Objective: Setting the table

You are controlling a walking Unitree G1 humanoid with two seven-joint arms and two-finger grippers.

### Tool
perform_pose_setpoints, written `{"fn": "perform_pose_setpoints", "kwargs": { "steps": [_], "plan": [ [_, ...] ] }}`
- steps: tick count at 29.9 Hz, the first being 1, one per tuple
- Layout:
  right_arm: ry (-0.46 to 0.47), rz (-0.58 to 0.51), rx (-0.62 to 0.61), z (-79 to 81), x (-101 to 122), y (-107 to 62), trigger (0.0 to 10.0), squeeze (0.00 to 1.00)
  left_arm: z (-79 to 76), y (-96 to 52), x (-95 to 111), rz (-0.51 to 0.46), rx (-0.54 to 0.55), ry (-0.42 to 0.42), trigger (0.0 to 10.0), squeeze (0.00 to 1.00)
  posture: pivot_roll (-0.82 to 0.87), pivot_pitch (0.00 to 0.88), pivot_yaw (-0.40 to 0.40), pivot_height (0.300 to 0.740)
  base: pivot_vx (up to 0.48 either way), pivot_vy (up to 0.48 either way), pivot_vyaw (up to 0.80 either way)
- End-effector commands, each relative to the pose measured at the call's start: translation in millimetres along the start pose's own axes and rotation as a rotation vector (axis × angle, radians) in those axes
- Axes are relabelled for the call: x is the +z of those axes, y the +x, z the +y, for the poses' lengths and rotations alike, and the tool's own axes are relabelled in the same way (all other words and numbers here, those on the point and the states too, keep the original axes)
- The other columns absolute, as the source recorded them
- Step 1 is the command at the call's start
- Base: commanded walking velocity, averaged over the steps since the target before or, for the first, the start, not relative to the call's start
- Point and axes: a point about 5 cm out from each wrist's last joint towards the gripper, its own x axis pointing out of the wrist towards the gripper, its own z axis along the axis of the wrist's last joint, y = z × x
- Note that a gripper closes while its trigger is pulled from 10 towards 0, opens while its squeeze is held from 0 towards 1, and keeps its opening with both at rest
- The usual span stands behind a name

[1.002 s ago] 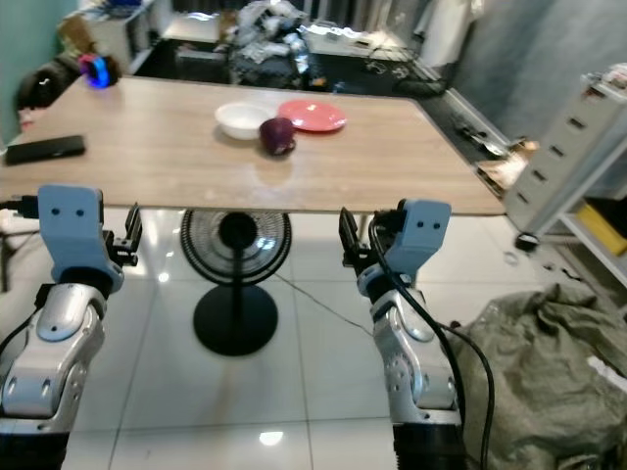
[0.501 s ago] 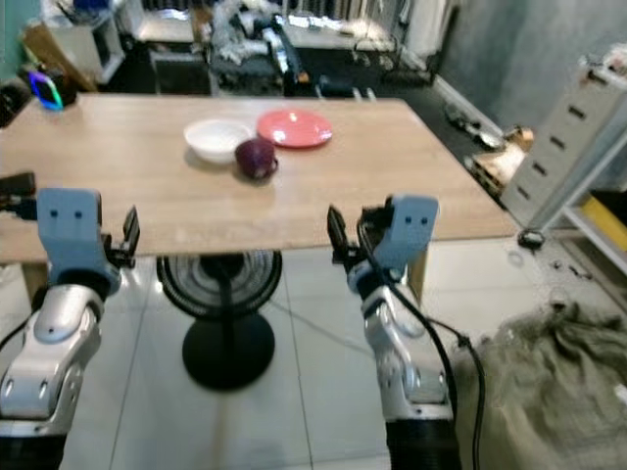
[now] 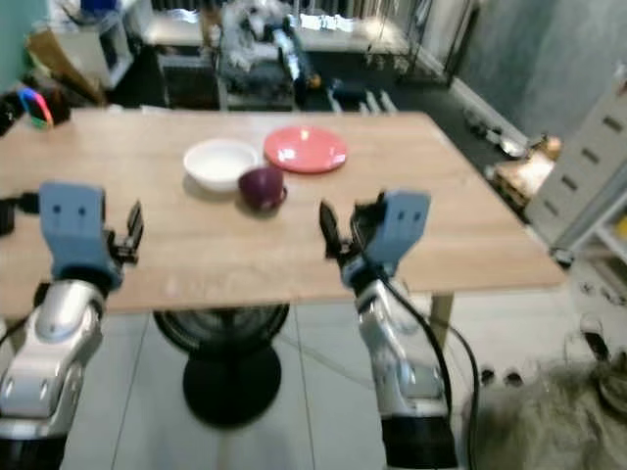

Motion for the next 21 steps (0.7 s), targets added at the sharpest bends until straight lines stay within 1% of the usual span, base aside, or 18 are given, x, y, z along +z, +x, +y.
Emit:
{"fn": "perform_pose_setpoints", "kwargs": {
  "steps": [1,5,11,14,15,16,19,20,21],
  "plan": [
    [-0.001,0.016,0.006,2.7,-3.1,-0.7,10.0,0.00,3.4,-1.2,-1.6,0.011,0.008,0.015,10.0,0.00,0.08,0.000,0.032,0.740,0.480,0.000,0.00],
    [-0.005,0.018,0.007,1.8,-2.3,-0.7,10.0,0.00,2.2,-1.6,-0.7,0.008,0.004,0.020,10.0,0.00,0.07,0.000,0.023,0.740,0.480,0.000,0.00],
    [-0.018,0.023,0.016,1.8,-1.6,-0.1,10.0,0.00,2.9,-6.0,-4.2,0.018,-0.001,0.029,10.0,0.00,0.04,0.000,0.021,0.740,0.343,0.000,0.00],
    [-0.019,0.023,0.016,1.7,-1.5,-0.2,10.0,0.00,3.6,-7.0,-5.8,0.024,-0.002,0.032,10.0,0.00,0.04,0.000,0.021,0.740,0.330,0.000,0.00],
    [-0.021,0.023,0.013,1.8,-1.2,-1.3,10.0,0.00,7.0,-6.5,-8.6,0.049,-0.016,0.033,10.0,0.00,0.04,0.000,0.026,0.740,0.000,0.000,0.00],
    [-0.021,0.023,0.013,1.8,-1.2,-1.3,10.0,0.00,7.0,-6.5,-8.6,0.049,-0.016,0.033,10.0,0.00,0.04,0.000,0.026,0.740,0.000,0.000,0.00],
    [-0.027,0.025,0.009,1.3,-1.4,-3.0,10.0,0.00,6.6,-4.8,-10.6,0.075,-0.123,0.009,10.0,0.00,0.04,0.000,0.027,0.740,0.000,0.000,0.00],
    [-0.027,0.025,0.009,1.3,-1.4,-3.0,10.0,0.00,6.6,-4.8,-10.6,0.075,-0.123,0.009,10.0,0.00,0.04,0.000,0.027,0.740,0.000,0.000,0.00],
    [-0.032,0.026,0.009,1.3,-1.3,-3.2,10.0,0.00,5.3,-5.3,-10.3,0.080,-0.167,0.002,10.0,0.00,0.04,0.000,0.027,0.740,0.000,0.000,0.00]
  ]
}}
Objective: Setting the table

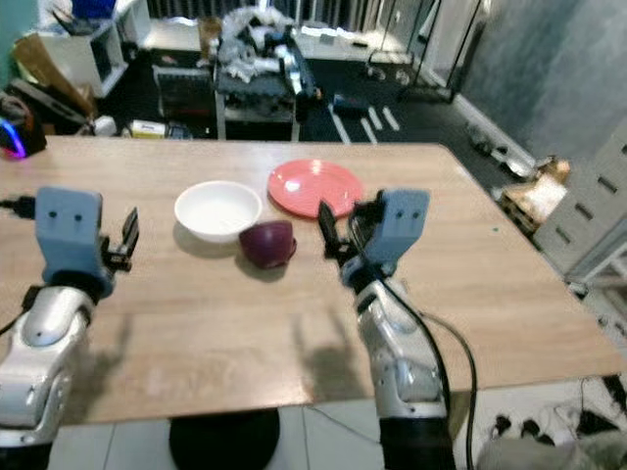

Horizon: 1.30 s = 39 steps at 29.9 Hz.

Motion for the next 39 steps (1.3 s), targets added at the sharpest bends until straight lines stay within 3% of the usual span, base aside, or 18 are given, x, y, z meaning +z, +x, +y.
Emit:
{"fn": "perform_pose_setpoints", "kwargs": {
  "steps": [1,6,12,18,26,33,38,39],
  "plan": [
    [-0.014,0.009,-0.014,-4.0,0,-3.1,10.0,0.00,-5.6,-2.5,-4,0.030,-0.090,-0.020,10.0,0.00,0.04,0.000,0.029,0.740,0.000,0.000,0.00],
    [-0.165,0.137,-0.022,-10.3,-17,-6.1,10.0,0.00,-18.6,-13.4,-9,0.050,-0.233,0.004,10.0,0.00,0.03,0.000,0.029,0.740,0.000,0.000,0.00],
    [-0.134,0.150,-0.008,-4.5,-23,-6.1,10.0,0.00,-17.9,-14.2,-21,0.113,-0.212,0.060,10.0,0.00,0.04,0.000,0.023,0.740,0.000,0.000,0.00],
    [-0.114,0.186,0.008,27.6,-34,21.4,10.0,0.00,-9.4,-10.5,-32,0.189,-0.146,0.077,10.0,0.00,0.05,0.000,0.018,0.740,0.000,0.000,0.00],
    [-0.059,0.253,0.029,47.5,-47,42.0,10.0,0.00,5.3,-13.2,-27,0.199,-0.060,0.108,10.0,0.00,0.12,0.039,-0.010,0.740,0.000,0.000,0.00],
    [-0.050,0.240,0.041,60.0,-46,55.6,10.0,0.00,12.8,-27.8,-19,0.194,-0.033,0.128,10.0,0.00,0.16,0.087,-0.030,0.740,0.000,0.000,0.00],
    [-0.035,0.138,0.048,61.6,-28,64.3,10.0,0.00,26.7,-41.5,-12,0.172,0.008,0.135,10.0,0.00,0.19,0.120,-0.040,0.740,0.000,0.000,0.00],
    [-0.038,0.087,0.061,61.8,-18,69.0,10.0,0.00,37.5,-45.0,-7,0.157,0.026,0.141,10.0,0.00,0.20,0.132,-0.043,0.740,0.000,0.000,0.00]
  ]
}}
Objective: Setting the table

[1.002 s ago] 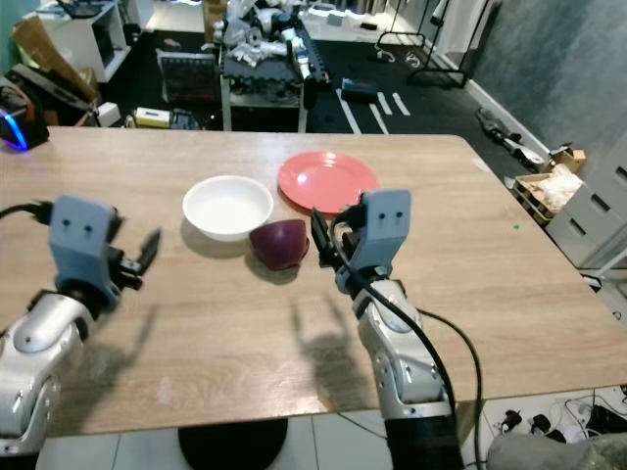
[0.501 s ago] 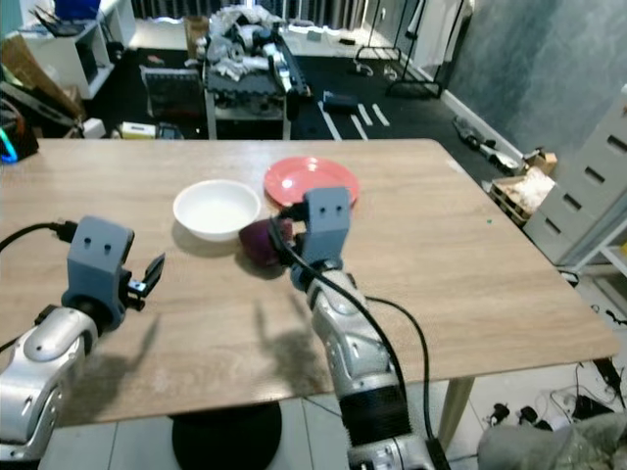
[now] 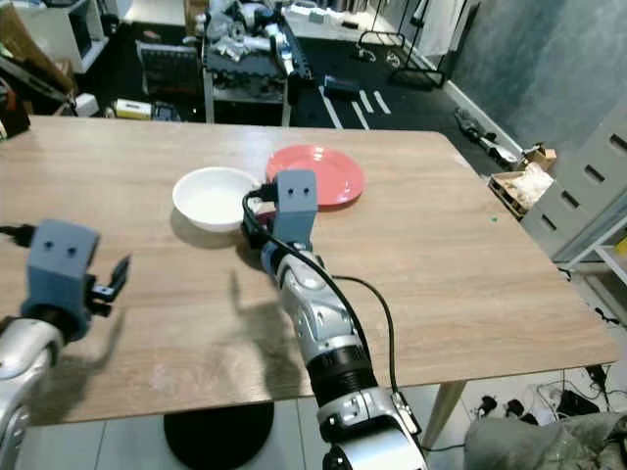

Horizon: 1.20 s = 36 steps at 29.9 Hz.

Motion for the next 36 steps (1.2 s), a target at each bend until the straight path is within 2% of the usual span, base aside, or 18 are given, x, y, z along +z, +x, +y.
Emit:
{"fn": "perform_pose_setpoints", "kwargs": {
  "steps": [1,2,4,5,8,12,16,19,25,26,29,30,31,32,33,36],
  "plan": [
    [0.000,-0.045,0.006,-0.9,8,2.7,10.0,0.00,7.2,-4.8,3,-0.010,0.010,0.003,10.0,0.00,0.20,0.132,-0.043,0.740,0.000,0.000,0.00],
    [-0.011,-0.086,0.023,-0.8,18,5.5,10.0,0.00,19.5,-9.4,6,-0.019,0.033,0.010,10.0,0.00,0.20,0.141,-0.044,0.740,0.000,0.000,0.00],
    [-0.015,-0.096,0.029,-0.6,21,6.5,10.0,0.00,23.7,-10.7,7,-0.019,0.040,0.014,10.0,0.00,0.20,0.141,-0.044,0.740,0.000,0.000,0.00],
    [-0.043,-0.102,0.048,1.0,26,10.1,10.0,0.00,35.2,-14.5,11,-0.019,0.055,0.030,10.0,0.00,0.21,0.152,-0.046,0.740,0.000,0.000,0.00],
    [-0.120,-0.034,0.091,5.9,24,16.1,10.0,0.00,45.2,-17.3,15,-0.019,0.072,0.049,10.0,0.00,0.21,0.157,-0.049,0.740,0.000,0.000,0.00],
    [-0.201,0.085,0.149,15.4,16,22.8,10.0,0.00,49.3,-19.8,16,-0.016,0.080,0.054,10.0,0.00,0.21,0.158,-0.055,0.740,0.000,0.000,0.00],
    [-0.215,0.161,0.128,16.5,10,28.8,10.0,0.00,48.5,-22.9,18,-0.016,0.076,0.047,10.0,0.00,0.21,0.159,-0.063,0.740,0.000,0.000,0.00],
    [-0.223,0.201,0.096,8.4,7,30.8,10.0,0.00,47.2,-26.1,19,-0.014,0.070,0.039,10.0,0.00,0.21,0.159,-0.068,0.740,0.000,0.000,0.00],
    [-0.199,0.281,0.063,-25.0,1,22.7,10.0,0.00,46.8,-27.5,18,-0.003,0.058,0.017,10.0,0.00,0.19,0.159,-0.063,0.740,0.000,0.000,0.00],
    [-0.199,0.281,0.063,-25.0,1,22.7,10.0,0.00,46.8,-27.5,18,-0.003,0.058,0.017,10.0,0.00,0.19,0.159,-0.063,0.740,0.000,0.000,0.00],
    [-0.193,0.312,0.032,-44.6,-3,14.7,10.0,0.00,44.5,-25.8,18,0.000,0.043,0.014,10.0,0.00,0.18,0.159,-0.059,0.740,0.000,0.000,0.00],
    [-0.184,0.325,-0.003,-58.7,-5,7.5,10.0,0.00,42.7,-24.0,18,-0.001,0.036,0.010,10.0,0.00,0.17,0.158,-0.056,0.740,0.000,0.000,0.00],
    [-0.184,0.325,-0.003,-58.7,-5,7.5,10.0,0.00,42.7,-24.0,18,-0.001,0.036,0.010,10.0,0.00,0.17,0.158,-0.056,0.740,0.000,0.000,0.00],
    [-0.178,0.330,-0.016,-63.7,-6,4.9,10.0,0.00,42.1,-23.5,18,-0.001,0.033,0.008,10.0,0.00,0.17,0.158,-0.056,0.740,0.000,0.000,0.00],
    [-0.158,0.338,-0.055,-76.9,-7,-3.1,10.0,0.00,40.8,-22.2,19,-0.002,0.027,0.005,10.0,0.00,0.16,0.153,-0.051,0.740,0.000,0.000,0.00],
    [-0.139,0.342,-0.089,-87.1,-8,-9.7,10.0,0.00,40.1,-20.9,19,-0.001,0.023,0.002,10.0,0.00,0.15,0.150,-0.046,0.740,0.000,0.000,0.00]
  ]
}}
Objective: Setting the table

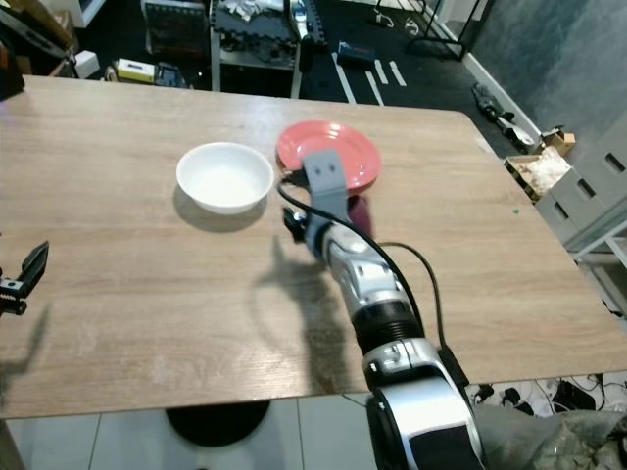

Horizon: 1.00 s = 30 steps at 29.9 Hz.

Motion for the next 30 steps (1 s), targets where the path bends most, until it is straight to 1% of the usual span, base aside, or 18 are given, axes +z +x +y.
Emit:
{"fn": "perform_pose_setpoints", "kwargs": {
  "steps": [1,2,3,8,9,10,11,18,20,23,24,26,28,30],
  "plan": [
    [0.028,-0.008,-0.047,-14.1,1,-7.1,10.0,0.00,-5.6,1.5,-5,0.025,-0.031,-0.020,10.0,0.00,0.15,0.145,-0.041,0.740,0.000,0.000,0.00],
    [0.028,-0.008,-0.047,-14.1,1,-7.1,10.0,0.00,-5.6,1.5,-5,0.025,-0.031,-0.020,10.0,0.00,0.15,0.145,-0.041,0.740,0.000,0.000,0.00],
    [0.033,-0.008,-0.059,-17.7,0,-9.0,10.0,0.00,-5.9,2.2,-5,0.025,-0.032,-0.020,10.0,0.00,0.15,0.145,-0.041,0.740,0.000,0.000,0.00],
    [-0.016,0.004,-0.145,-40.1,-9,-22.7,10.0,0.00,-7.9,7.5,-4,0.021,-0.042,-0.025,10.0,0.00,0.14,0.129,-0.032,0.740,0.000,0.000,0.00],
    [-0.016,0.004,-0.145,-40.1,-9,-22.7,10.0,0.00,-7.9,7.5,-4,0.021,-0.042,-0.025,10.0,0.00,0.14,0.129,-0.032,0.740,0.000,0.000,0.00],
    [-0.046,0.004,-0.197,-52.5,-11,-27.8,10.0,0.00,-8.6,8.9,-4,0.019,-0.043,-0.027,10.0,0.00,0.14,0.125,-0.031,0.740,0.000,0.000,0.00],
    [-0.058,0.002,-0.218,-57.2,-11,-30.1,10.0,0.00,-8.7,9.5,-4,0.019,-0.044,-0.028,10.0,0.00,0.13,0.124,-0.031,0.740,0.000,0.000,0.00],
    [-0.091,-0.025,-0.306,-77.5,-7,-37.5,10.0,0.00,-10.1,12.5,-5,0.015,-0.046,-0.031,10.0,0.00,0.13,0.110,-0.030,0.740,0.000,0.000,0.00],
    [-0.092,-0.027,-0.308,-77.9,-7,-37.6,10.0,0.00,-10.1,12.7,-5,0.015,-0.046,-0.031,10.0,0.00,0.13,0.110,-0.030,0.740,0.000,0.000,0.00],
    [-0.088,-0.059,-0.308,-78.3,-1,-38.3,10.0,0.00,-9.6,13.4,-4,0.011,-0.044,-0.032,10.0,0.00,0.14,0.105,-0.029,0.740,0.000,0.000,0.00],
    [-0.091,-0.089,-0.307,-77.7,4,-38.8,10.0,0.00,-9.0,14.0,-4,0.008,-0.041,-0.032,10.0,0.00,0.13,0.101,-0.029,0.740,0.000,0.000,0.00],
    [-0.096,-0.098,-0.309,-77.8,6,-39.1,10.0,0.00,-9.1,14.3,-4,0.008,-0.040,-0.032,10.0,0.00,0.13,0.101,-0.029,0.740,0.000,0.000,0.00],
    [-0.138,-0.140,-0.373,-86.2,12,-43.3,10.0,0.00,-9.4,15.5,-5,0.006,-0.037,-0.034,10.0,0.00,0.13,0.096,-0.028,0.740,0.000,0.000,0.00],
    [-0.150,-0.147,-0.386,-88.0,13,-44.0,10.0,0.00,-9.6,15.7,-5,0.006,-0.036,-0.035,10.0,0.00,0.13,0.096,-0.028,0.740,0.000,0.000,0.00]
  ]
}}
